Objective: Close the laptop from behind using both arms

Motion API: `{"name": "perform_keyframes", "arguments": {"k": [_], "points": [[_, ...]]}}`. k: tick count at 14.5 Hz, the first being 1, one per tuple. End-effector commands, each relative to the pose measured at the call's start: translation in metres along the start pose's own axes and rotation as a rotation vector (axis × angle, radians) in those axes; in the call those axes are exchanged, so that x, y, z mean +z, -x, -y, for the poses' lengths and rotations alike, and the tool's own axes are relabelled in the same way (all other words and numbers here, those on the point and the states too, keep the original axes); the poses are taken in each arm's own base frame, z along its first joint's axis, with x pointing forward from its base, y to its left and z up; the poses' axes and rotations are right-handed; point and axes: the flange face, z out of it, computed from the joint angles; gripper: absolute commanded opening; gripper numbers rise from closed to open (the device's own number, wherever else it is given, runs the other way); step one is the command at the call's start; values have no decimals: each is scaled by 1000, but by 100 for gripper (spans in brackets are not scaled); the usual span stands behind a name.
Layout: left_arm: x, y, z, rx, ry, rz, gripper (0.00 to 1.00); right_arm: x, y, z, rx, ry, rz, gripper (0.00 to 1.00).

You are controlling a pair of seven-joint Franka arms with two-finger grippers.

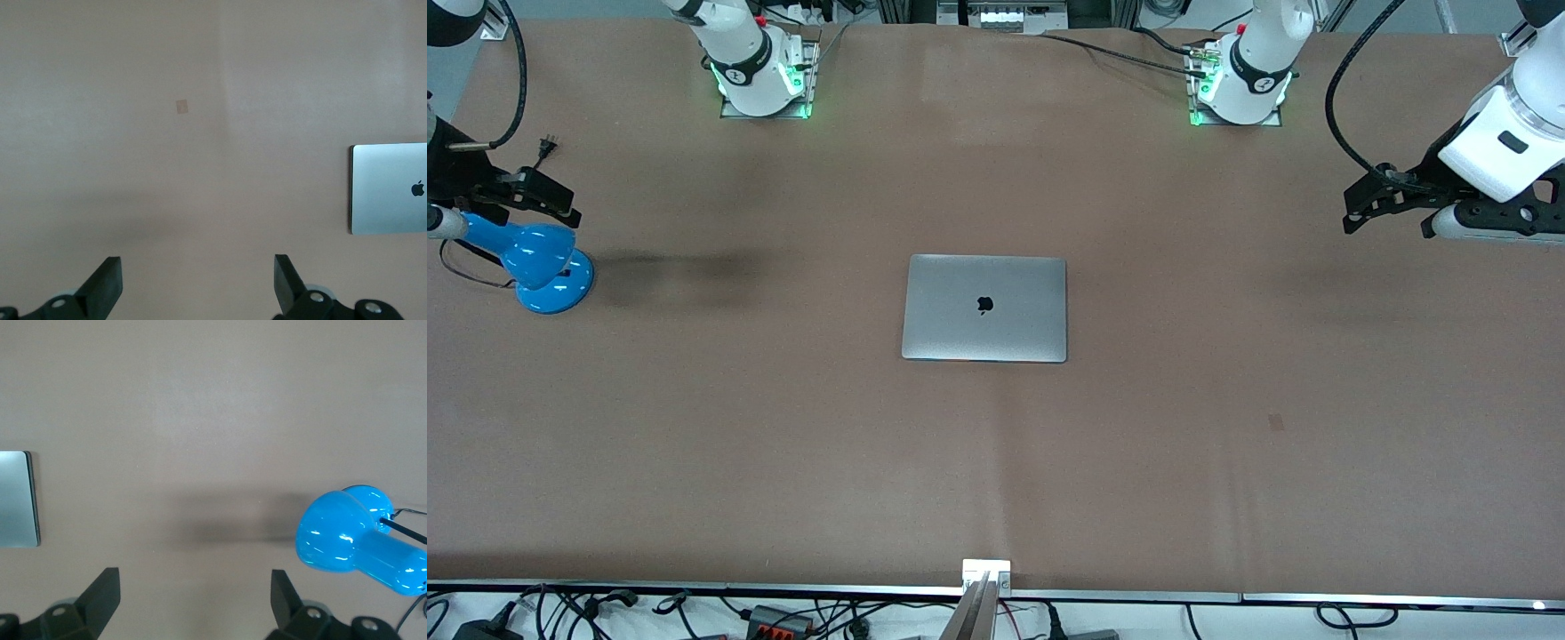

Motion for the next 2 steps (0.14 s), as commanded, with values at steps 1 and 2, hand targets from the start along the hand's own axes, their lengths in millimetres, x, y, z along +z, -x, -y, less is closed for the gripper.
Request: {"name": "perform_keyframes", "arguments": {"k": [1,2], "points": [[-6,-2,-2,7,-11,4,100,-4,7,1,-9,11,-4,100],[-5,-2,-1,5,-11,8,100,-4,7,1,-9,11,-4,100]]}}
